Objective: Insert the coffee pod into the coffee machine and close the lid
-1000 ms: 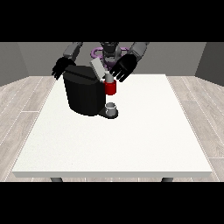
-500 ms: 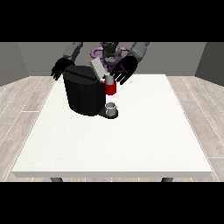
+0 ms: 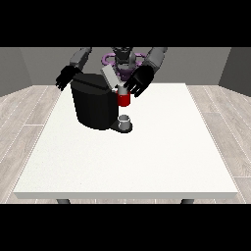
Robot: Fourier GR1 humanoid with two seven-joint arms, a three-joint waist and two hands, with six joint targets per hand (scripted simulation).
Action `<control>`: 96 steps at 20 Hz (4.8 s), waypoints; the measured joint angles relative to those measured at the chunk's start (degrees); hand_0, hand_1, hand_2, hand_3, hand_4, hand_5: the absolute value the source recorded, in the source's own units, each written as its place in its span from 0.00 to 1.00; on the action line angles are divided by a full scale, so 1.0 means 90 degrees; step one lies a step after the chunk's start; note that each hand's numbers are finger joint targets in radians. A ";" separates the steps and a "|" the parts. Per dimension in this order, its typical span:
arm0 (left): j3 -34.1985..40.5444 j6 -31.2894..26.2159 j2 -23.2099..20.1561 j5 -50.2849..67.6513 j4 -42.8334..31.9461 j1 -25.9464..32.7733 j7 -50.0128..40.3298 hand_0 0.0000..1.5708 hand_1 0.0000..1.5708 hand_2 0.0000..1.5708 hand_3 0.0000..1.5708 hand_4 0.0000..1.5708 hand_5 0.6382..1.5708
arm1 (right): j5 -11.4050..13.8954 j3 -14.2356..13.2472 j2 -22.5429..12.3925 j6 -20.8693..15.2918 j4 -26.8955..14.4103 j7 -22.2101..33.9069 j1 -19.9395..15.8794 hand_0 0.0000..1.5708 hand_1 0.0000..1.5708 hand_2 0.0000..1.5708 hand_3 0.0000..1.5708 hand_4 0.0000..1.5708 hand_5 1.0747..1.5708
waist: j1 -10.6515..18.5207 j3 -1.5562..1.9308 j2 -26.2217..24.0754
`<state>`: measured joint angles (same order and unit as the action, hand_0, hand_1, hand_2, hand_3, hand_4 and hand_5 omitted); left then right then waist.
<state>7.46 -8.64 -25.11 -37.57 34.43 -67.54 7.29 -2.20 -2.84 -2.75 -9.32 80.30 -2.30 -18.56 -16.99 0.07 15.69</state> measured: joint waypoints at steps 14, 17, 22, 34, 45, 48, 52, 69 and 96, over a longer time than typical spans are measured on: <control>-0.0139 0.0029 -0.0016 -0.0239 0.0086 -0.0028 0.0173 0.68 0.68 0.71 0.59 0.24 1.00 | 0.0068 0.0025 0.0136 -0.0141 -0.0149 -0.0285 0.0041 0.00 0.00 0.00 0.00 0.30 1.00 | 0.0132 0.0009 0.0020; -0.0158 0.0029 0.0008 -0.0283 0.0104 -0.0044 0.0136 0.36 0.36 0.52 0.41 0.15 1.00 | 0.0049 -0.0041 0.0067 -0.0105 -0.0240 -0.0342 -0.0003 0.00 0.00 0.00 0.00 0.26 1.00 | 0.0144 0.0004 0.0029; -0.0334 -0.0158 -0.0152 -0.0475 0.0077 0.0069 0.0362 0.00 0.00 0.00 0.00 0.00 1.00 | -0.0010 -0.0069 0.0014 -0.0042 -0.0184 -0.0265 0.0049 0.00 0.00 0.00 0.00 0.22 1.00 | 0.0111 0.0008 -0.0027; -0.0458 -0.0416 -0.0006 -0.0636 0.0087 0.0301 0.0365 0.00 0.00 0.00 0.00 0.00 1.00 | 0.0004 -0.0094 0.0052 -0.0146 -0.0322 -0.0197 0.0271 0.00 0.00 0.00 0.00 0.25 1.00 | 0.0351 -0.0006 -0.0456; -0.0025 -0.0454 0.0509 -0.0127 0.0238 0.0884 0.0216 0.00 0.00 0.00 0.00 0.00 1.00 | -0.0176 -0.0247 0.0052 -0.0066 -0.0426 -0.0344 0.0782 0.00 0.00 0.00 0.00 0.24 1.00 | 0.0717 -0.0008 -0.1266; 0.0441 -0.0394 0.0849 0.0445 0.0270 0.1176 0.0269 0.00 0.00 0.00 0.00 0.17 1.00 | -0.0226 -0.0287 0.0034 -0.0021 -0.0435 -0.0359 0.1013 0.00 0.00 0.00 0.00 0.31 1.00 | 0.0930 -0.0010 -0.1637; 0.0975 -0.0405 0.1302 0.1175 0.0296 0.1738 0.0536 0.00 0.00 0.00 0.00 0.00 1.00 | -0.0189 -0.0302 -0.0144 0.0084 -0.0358 -0.0354 0.1249 0.00 0.00 0.00 0.00 0.23 1.00 | 0.1243 -0.0014 -0.2114; 0.1421 -0.0754 0.2482 0.2569 0.0933 0.3753 0.0740 0.00 0.00 0.00 0.00 0.09 1.00 | -0.0293 -0.0021 -0.0792 0.1001 0.0381 0.0423 0.0931 0.00 0.00 0.00 0.00 0.00 1.00 | 0.2385 -0.0009 -0.3224; 0.0373 -0.0617 0.2588 0.4023 0.4315 0.5553 -0.0380 0.00 0.00 0.00 0.00 0.00 1.00 | -0.0090 -0.0300 -0.0808 0.1359 -0.1348 0.0088 -0.0917 0.00 0.00 0.00 0.00 0.00 1.00 | 0.2847 -0.0008 -0.1886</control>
<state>10.81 -14.20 -1.82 -1.36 73.26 -17.56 3.87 -3.00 -5.53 -10.03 2.91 68.16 -1.51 -26.82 8.64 0.00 -1.29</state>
